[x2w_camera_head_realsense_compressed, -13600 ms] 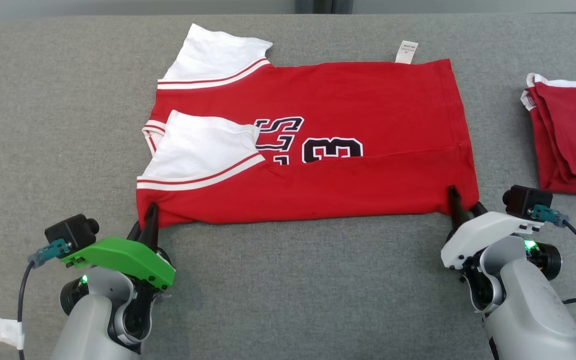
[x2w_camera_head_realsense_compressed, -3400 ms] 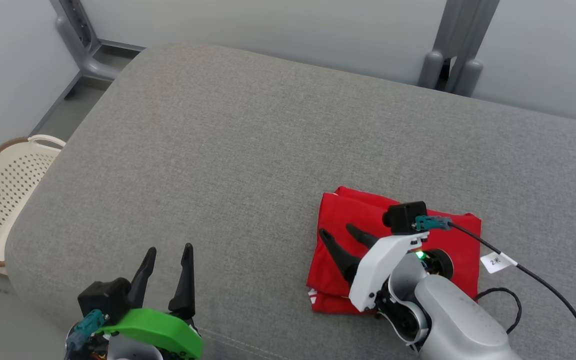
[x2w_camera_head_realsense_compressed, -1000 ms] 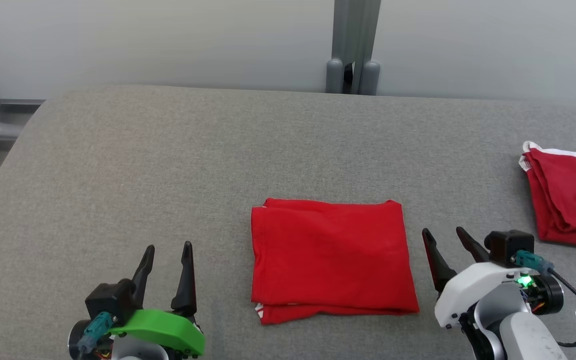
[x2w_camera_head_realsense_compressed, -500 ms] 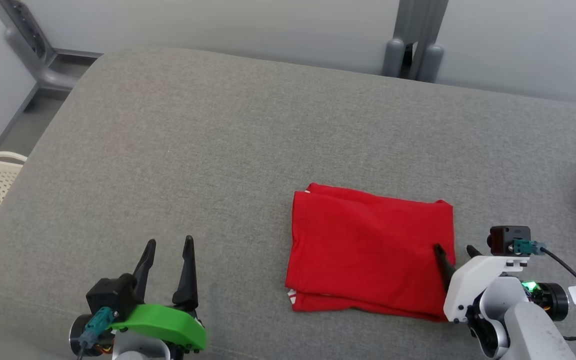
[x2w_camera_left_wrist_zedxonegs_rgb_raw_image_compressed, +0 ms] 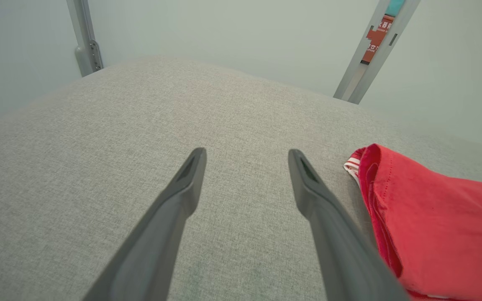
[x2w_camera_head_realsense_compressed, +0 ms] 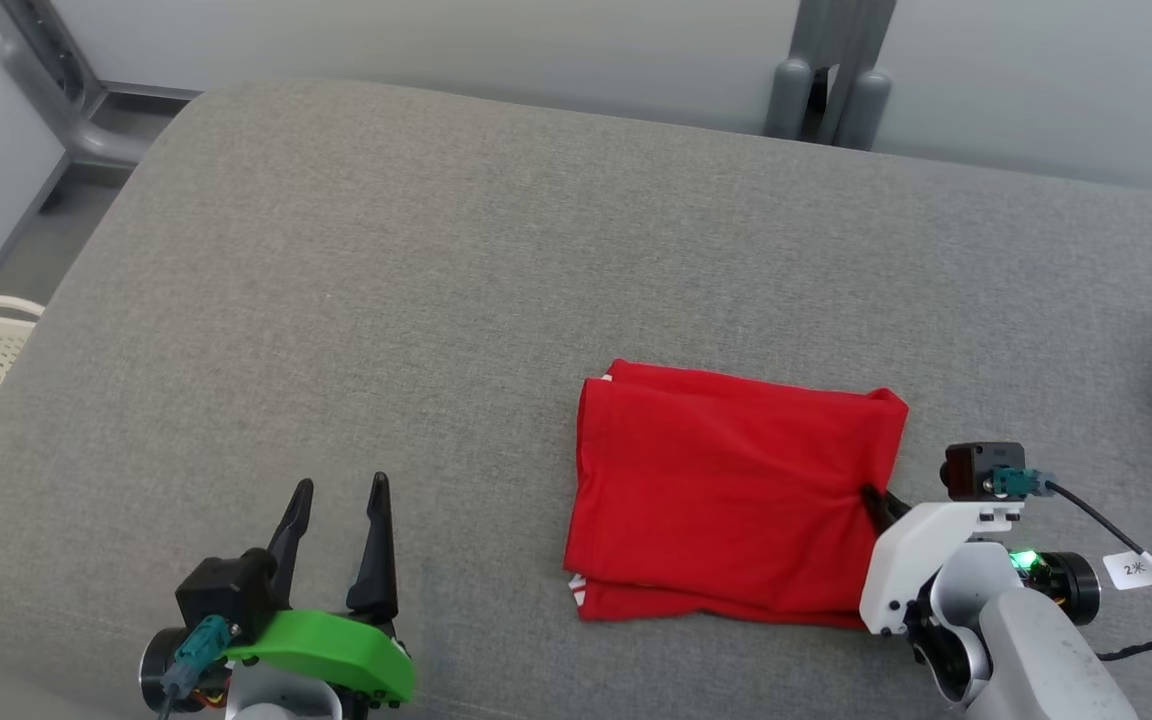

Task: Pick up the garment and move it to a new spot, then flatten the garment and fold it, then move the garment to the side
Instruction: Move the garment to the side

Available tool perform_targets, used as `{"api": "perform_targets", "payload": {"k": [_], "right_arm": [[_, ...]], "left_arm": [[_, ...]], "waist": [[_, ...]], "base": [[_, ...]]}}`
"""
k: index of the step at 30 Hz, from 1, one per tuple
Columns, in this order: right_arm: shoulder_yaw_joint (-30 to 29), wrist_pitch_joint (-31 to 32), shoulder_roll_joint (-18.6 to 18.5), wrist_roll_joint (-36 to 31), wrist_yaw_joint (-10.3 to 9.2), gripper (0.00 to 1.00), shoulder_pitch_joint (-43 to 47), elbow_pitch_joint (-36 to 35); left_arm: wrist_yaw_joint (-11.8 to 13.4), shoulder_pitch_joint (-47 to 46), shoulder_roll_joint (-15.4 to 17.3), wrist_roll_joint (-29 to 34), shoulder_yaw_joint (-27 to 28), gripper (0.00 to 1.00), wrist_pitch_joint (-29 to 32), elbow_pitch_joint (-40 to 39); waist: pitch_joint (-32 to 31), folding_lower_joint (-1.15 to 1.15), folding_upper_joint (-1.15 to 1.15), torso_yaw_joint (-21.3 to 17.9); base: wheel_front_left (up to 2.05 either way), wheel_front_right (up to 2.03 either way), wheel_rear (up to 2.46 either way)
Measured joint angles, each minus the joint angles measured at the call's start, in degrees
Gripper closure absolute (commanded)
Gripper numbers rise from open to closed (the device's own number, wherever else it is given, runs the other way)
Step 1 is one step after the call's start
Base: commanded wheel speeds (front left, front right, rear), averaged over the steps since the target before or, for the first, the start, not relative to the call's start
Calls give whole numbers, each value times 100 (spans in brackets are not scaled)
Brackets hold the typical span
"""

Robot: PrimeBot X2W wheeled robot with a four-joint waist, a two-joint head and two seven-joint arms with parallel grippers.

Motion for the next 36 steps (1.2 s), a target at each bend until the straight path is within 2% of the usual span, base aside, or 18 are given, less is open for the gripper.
{"api": "perform_targets", "payload": {"k": [10, 17, 26, 31, 36], "right_arm": [[-13, -198, -66, -325, 4, 100, -198, -359], [-124, -105, -319, -367, 3, 100, -209, -1055], [-364, -12, -321, -299, 3, 100, -203, -1570], [-339, -12, -308, -299, 3, 100, -370, -1637], [-220, 16, -370, -311, 3, 100, -839, -1625]], "left_arm": [[4, 7, 3, 47, 3, 0, 0, -105], [-23, -198, 7, 112, -81, 0, 37, -146], [-68, -489, 23, 183, -199, 0, 137, -164], [-68, -531, 48, 190, -226, 0, 162, -167], [-65, -535, 66, 189, -229, 0, 162, -151]], "waist": [[54, 0, 0, -827], [174, 0, 0, -1679], [425, 0, 0, -2704], [585, 0, 0, -3008], [716, 0, 0, -2995]], "base": [[0, 0, 0], [0, 0, 0], [0, 0, 0], [0, 0, 0], [0, 0, 0]]}}
